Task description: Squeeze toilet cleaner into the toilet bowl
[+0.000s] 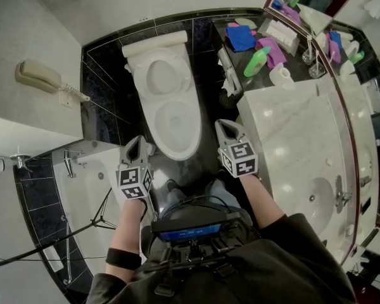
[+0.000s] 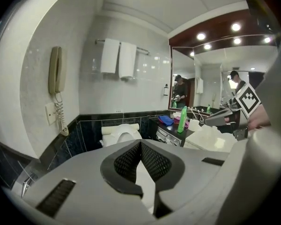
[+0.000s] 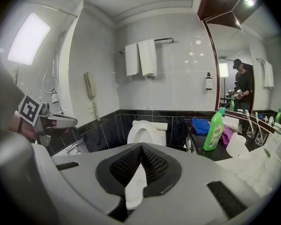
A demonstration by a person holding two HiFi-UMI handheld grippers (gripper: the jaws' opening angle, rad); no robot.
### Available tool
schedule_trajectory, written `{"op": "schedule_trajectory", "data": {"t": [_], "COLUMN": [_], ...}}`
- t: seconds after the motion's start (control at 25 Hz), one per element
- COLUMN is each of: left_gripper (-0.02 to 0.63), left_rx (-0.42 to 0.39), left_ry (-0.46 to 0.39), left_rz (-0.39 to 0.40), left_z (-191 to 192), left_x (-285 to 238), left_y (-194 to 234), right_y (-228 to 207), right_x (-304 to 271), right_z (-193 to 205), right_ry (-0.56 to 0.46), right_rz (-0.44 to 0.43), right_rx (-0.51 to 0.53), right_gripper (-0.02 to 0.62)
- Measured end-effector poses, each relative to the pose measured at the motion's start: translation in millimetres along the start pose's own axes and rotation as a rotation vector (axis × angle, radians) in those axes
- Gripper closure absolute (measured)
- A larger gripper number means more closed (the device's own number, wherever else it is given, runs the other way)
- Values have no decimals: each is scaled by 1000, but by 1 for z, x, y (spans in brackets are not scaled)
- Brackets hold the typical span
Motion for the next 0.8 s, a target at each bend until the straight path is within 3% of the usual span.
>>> {"op": "schedule_trajectory", "data": {"t": [0.4, 0.8], "left_gripper": [600, 598], "left_rx": [-57, -99], "left_ry": [-8, -26], "left_rz": [169, 311], "left_z": [-15, -45], "left_x": [-46, -121], "left_y": [-73, -192], "right_y": [-60, -169], "right_x": [25, 60], "right_z": [12, 26], "right_ry": [-2, -23], "right_rz": [54, 97], "right_rx": [-35, -91], "right_gripper": [591, 591]}}
Point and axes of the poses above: the fingertips, and each gripper's own axes: x backward along the fingers, y to its left, z out of its underside, the point moved 8 cm from there along x, backward along the fingers, and after that the axes turned 3 degrees about y, right-handed, at the moved point
